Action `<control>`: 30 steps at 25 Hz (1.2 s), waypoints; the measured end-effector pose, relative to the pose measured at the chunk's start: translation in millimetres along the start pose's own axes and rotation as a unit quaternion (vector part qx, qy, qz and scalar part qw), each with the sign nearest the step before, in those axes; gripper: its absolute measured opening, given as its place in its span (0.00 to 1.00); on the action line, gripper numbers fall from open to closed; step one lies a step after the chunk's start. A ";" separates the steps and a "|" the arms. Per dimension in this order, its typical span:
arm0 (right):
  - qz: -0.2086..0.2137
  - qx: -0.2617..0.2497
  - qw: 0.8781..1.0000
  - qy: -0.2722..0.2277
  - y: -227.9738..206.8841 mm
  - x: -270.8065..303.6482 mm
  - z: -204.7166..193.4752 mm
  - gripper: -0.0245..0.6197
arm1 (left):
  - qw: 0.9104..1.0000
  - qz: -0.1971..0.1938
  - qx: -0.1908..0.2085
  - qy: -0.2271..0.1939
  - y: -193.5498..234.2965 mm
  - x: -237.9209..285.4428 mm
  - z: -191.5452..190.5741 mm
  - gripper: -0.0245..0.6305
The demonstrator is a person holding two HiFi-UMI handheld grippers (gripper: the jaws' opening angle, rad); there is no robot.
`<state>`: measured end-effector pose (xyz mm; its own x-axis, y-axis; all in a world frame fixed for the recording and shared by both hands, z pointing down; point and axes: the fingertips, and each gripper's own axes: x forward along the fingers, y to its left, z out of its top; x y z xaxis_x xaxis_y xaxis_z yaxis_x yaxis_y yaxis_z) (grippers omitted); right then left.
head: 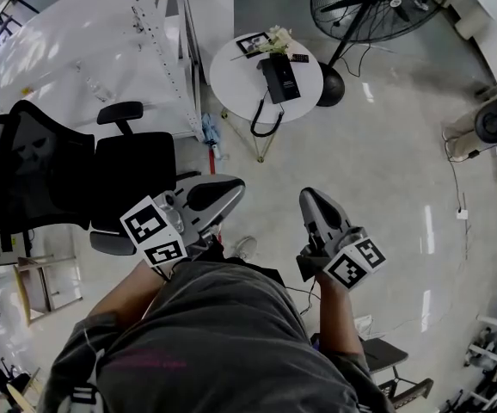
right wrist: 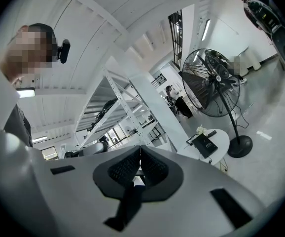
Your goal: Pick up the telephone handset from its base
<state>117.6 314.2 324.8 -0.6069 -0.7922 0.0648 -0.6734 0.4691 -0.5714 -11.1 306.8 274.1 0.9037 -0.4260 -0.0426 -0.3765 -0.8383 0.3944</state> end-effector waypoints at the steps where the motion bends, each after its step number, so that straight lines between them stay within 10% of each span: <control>1: 0.001 0.001 1.000 0.000 -1.6 -0.6 1.0 0.07 | 1.000 0.000 0.001 0.000 -0.2 2.0 0.5 0.06; 17: -0.011 -0.005 1.000 -0.004 -36.8 21.1 20.9 0.07 | 1.000 -0.009 0.001 -0.005 39.0 37.0 8.2 0.06; 30: -0.043 0.008 0.999 0.012 -97.2 126.9 42.3 0.07 | 0.999 -0.009 -0.029 0.010 169.7 71.8 27.8 0.06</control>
<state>123.9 151.6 354.0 -0.5575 -0.8192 0.1342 -0.7170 0.3938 -0.5752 -15.8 124.6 312.5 0.9143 -0.4039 -0.0315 -0.3487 -0.8242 0.4463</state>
